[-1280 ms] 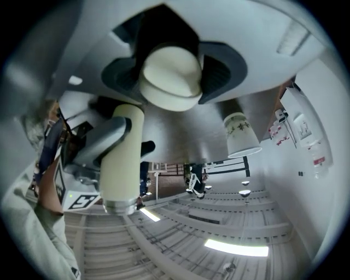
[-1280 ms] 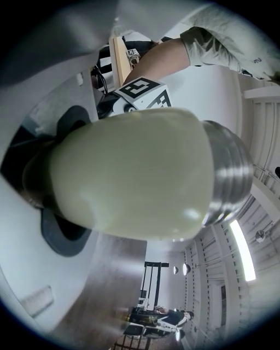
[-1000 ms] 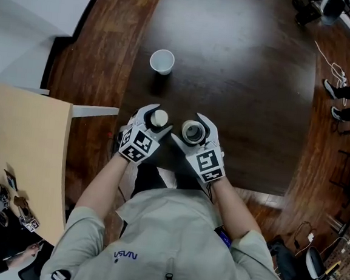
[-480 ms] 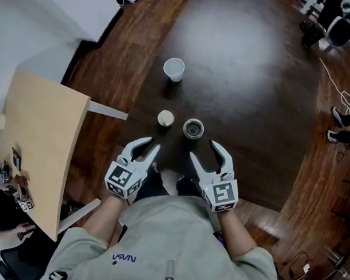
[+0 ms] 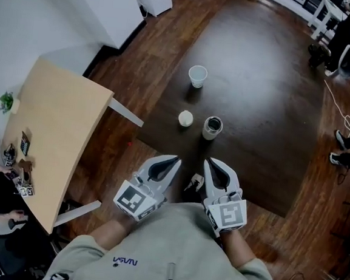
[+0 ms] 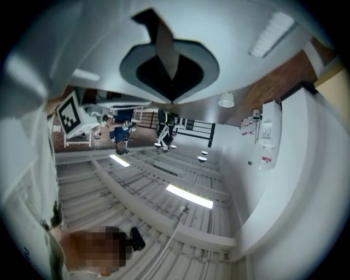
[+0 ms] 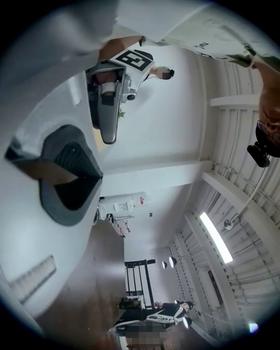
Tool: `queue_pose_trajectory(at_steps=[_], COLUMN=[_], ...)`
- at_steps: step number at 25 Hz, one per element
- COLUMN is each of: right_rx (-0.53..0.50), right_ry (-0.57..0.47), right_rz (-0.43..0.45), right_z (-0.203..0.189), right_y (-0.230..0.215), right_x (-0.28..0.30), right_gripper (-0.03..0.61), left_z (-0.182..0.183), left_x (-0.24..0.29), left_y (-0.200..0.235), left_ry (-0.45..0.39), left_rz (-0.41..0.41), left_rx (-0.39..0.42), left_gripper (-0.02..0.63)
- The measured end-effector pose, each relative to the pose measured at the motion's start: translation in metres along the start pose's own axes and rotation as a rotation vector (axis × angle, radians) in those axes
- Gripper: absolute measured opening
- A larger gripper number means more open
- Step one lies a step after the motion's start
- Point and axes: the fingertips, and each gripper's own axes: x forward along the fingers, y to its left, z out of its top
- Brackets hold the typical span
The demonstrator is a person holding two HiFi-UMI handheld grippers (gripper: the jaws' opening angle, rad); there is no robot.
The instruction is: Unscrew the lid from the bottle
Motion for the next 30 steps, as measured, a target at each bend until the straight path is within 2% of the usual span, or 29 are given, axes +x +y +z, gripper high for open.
queue_pose_trajectory(at_steps=[3, 8, 12, 16, 25, 27, 30], right_rx=[-0.026, -0.044, -0.022, -0.072, -0.1, -0.097, -0.092], right_ry=[0.0, 0.011, 0.031, 0.069, 0.003, -0.013, -0.027], right_rz=[0.033, 0.053, 0.075, 0.11, 0.151, 0.158, 0.172], right_z=[0.007, -0.001, -0.01, -0.011, 0.012, 0.013, 0.01], right_y=[0.029, 0.099, 0.15, 0.187, 0.208, 0.203, 0.189], right_x=[-0.01, -0.036, -0.063, -0.088, -0.145, -0.165, -0.203], right_gripper=[0.0, 0.0, 0.0, 0.0, 0.0, 0.0, 0.0], left_z=[0.013, -0.006, -0.019, -0.017, -0.01, -0.017, -0.022], left_x=[-0.029, -0.108, -0.162, -0.199, -0.241, -0.24, -0.228], left_y=[-0.018, -0.038, -0.06, -0.078, -0.12, -0.138, -0.179], left_ry=[-0.052, -0.054, -0.083, -0.115, -0.176, -0.171, -0.177], left_rz=[0.026, 0.087, 0.118, 0.147, 0.233, 0.243, 0.242], left_rx=[-0.001, 0.003, -0.043, -0.069, -0.024, 0.007, -0.003], left_gripper=[0.003, 0.003, 0.003, 0.003, 0.003, 0.003, 0.002])
